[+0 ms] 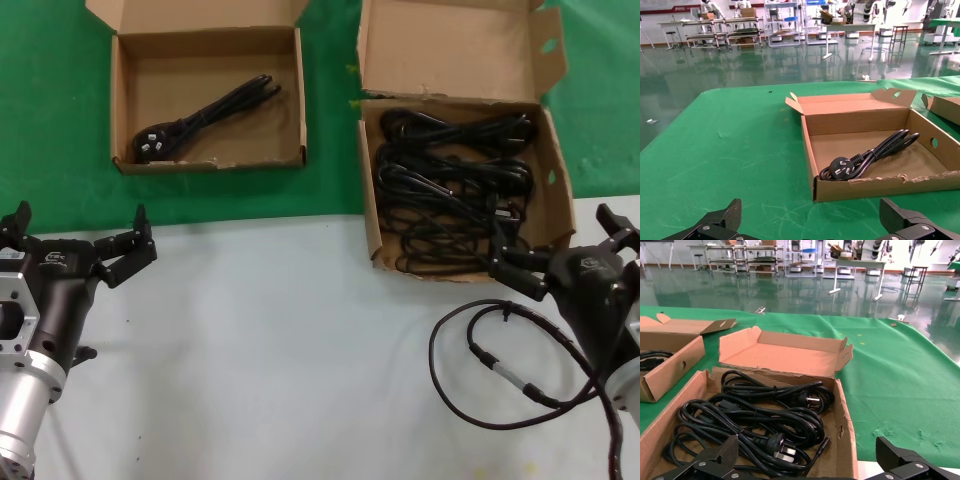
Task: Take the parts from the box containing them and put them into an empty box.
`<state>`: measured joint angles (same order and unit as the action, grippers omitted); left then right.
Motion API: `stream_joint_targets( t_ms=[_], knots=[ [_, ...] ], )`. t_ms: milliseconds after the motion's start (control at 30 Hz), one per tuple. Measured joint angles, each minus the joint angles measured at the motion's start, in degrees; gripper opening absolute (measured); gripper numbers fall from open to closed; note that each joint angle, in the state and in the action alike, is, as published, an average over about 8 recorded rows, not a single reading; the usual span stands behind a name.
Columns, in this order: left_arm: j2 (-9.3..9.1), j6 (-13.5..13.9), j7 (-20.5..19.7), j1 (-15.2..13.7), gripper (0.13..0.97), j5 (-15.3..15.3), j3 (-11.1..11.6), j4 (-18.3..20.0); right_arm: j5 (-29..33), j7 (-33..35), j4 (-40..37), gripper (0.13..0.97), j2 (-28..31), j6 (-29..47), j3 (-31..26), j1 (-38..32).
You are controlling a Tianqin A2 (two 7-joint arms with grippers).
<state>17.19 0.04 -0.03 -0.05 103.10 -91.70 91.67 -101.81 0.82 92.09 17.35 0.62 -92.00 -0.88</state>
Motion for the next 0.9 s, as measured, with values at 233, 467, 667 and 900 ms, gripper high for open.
stream_joint_targets(
  t_ms=[233,467,667,900],
  knots=[
    [0.00,0.0,0.0,0.0,0.966,0.0,0.0,0.0,0.0,0.0,0.0,0.966,0.0,0.0,0.0,0.0],
    [0.00,0.0,0.0,0.0,0.966,0.0,0.0,0.0,0.0,0.0,0.0,0.966,0.0,0.0,0.0,0.0],
    [0.00,0.0,0.0,0.0,0.966,0.0,0.0,0.0,0.0,0.0,0.0,0.966,0.0,0.0,0.0,0.0],
    [0.00,0.0,0.0,0.0,0.966,0.0,0.0,0.0,0.0,0.0,0.0,0.966,0.0,0.0,0.0,0.0]
  ],
)
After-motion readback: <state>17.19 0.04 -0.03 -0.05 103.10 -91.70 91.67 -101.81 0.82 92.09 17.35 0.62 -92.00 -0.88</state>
